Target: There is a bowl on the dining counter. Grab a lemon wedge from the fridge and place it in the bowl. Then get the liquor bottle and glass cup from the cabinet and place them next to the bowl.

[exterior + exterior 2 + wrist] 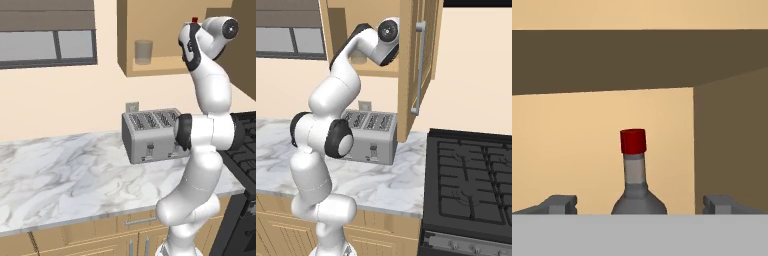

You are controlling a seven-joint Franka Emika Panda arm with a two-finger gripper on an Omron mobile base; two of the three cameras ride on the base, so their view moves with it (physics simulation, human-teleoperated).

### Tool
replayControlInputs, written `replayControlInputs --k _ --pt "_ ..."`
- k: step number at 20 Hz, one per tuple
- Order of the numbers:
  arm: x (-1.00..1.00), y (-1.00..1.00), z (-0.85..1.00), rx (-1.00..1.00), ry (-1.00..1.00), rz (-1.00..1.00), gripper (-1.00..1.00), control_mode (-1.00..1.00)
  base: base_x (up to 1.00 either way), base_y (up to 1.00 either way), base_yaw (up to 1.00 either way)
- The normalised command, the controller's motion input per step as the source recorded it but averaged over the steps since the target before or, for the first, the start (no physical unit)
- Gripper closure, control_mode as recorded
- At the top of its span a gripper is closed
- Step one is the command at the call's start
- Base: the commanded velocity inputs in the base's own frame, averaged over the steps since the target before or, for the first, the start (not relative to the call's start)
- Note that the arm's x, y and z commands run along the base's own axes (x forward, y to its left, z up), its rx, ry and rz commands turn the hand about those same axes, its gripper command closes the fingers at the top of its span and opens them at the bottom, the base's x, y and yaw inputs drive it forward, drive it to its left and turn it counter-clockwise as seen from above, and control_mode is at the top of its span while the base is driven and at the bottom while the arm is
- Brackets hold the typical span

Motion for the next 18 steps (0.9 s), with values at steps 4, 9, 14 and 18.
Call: replayControlInputs --k 4,9,14,18 --pt "0.16 0.0 -0.15 -0.12 -0.04 0.0 -1.0 -1.0 0.0 0.0 0.0" --pt "0.24 0.0 0.0 -0.03 0.0 0.0 -1.0 -1.0 0.0 0.0 0.0" --pt "0.29 0.0 0.0 0.0 0.0 0.0 -1.0 -1.0 0.0 0.0 0.0" --pt "0.2 -0.01 0.0 0.0 0.0 0.0 -1.0 -1.0 0.0 0.0 0.0"
